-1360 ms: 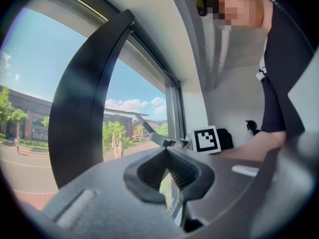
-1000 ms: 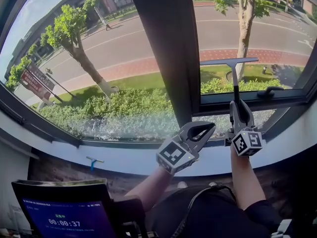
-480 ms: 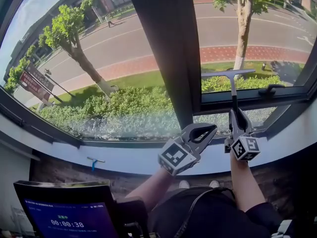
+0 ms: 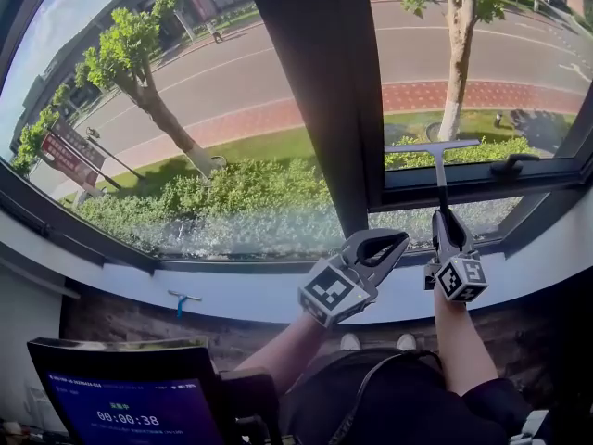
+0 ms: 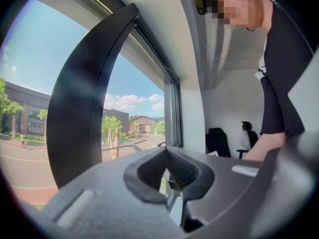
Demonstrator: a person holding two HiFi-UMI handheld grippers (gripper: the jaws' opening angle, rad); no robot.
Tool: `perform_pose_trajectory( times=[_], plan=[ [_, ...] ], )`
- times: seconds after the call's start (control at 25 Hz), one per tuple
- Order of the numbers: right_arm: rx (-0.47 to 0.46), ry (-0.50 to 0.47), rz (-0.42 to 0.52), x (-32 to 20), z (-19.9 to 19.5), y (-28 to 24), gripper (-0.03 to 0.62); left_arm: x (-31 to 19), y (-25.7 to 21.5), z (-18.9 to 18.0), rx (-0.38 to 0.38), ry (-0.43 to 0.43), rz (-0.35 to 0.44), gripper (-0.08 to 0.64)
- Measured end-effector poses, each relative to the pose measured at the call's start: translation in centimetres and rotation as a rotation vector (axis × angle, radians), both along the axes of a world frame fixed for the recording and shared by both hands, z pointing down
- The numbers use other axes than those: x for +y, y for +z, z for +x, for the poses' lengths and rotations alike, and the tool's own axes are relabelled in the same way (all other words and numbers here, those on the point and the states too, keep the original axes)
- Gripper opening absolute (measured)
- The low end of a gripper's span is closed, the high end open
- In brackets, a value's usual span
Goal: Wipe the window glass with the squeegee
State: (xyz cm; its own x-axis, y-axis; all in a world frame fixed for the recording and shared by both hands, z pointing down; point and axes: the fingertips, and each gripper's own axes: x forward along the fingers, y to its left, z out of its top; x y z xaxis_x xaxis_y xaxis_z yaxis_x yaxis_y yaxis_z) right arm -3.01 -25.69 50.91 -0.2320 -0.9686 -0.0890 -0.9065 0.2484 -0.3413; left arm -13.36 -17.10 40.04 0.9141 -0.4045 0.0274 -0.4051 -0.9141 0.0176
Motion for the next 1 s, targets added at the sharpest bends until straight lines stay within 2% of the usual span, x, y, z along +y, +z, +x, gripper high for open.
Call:
perform_pose_trajectory(
  times=[0.16, 0.48, 0.64, 0.88, 1.0],
  plan=[
    [-0.012, -0.009, -0.032, 0.3, 0.0, 1.4, 0.100, -0.2, 0.8, -0.6, -0.007, -0.027, 0.016, 0.003],
    [-0.017, -0.016, -0.042, 0.2, 0.2, 2.3, 0.100, 0.1, 0.3, -0.5, 0.005, -0.019, -0.016, 0.003],
    [-0.018, -0.023, -0.091, 0.3, 0.3, 3.9, 0.100, 0.2, 0.4, -0.6, 0.004, -0.023, -0.019, 0.003],
    [-0.109, -0.066, -0.188, 0.3, 0.1, 7.3, 0.100, 0.0, 0.5, -0.9, 0.003, -0.035, -0.019, 0.003],
    [-0.121, -0.068, -0.203, 0.3, 0.1, 7.7, 0.101, 0.0, 0.5, -1.0, 0.002, -0.041, -0.021, 0.003]
  ],
)
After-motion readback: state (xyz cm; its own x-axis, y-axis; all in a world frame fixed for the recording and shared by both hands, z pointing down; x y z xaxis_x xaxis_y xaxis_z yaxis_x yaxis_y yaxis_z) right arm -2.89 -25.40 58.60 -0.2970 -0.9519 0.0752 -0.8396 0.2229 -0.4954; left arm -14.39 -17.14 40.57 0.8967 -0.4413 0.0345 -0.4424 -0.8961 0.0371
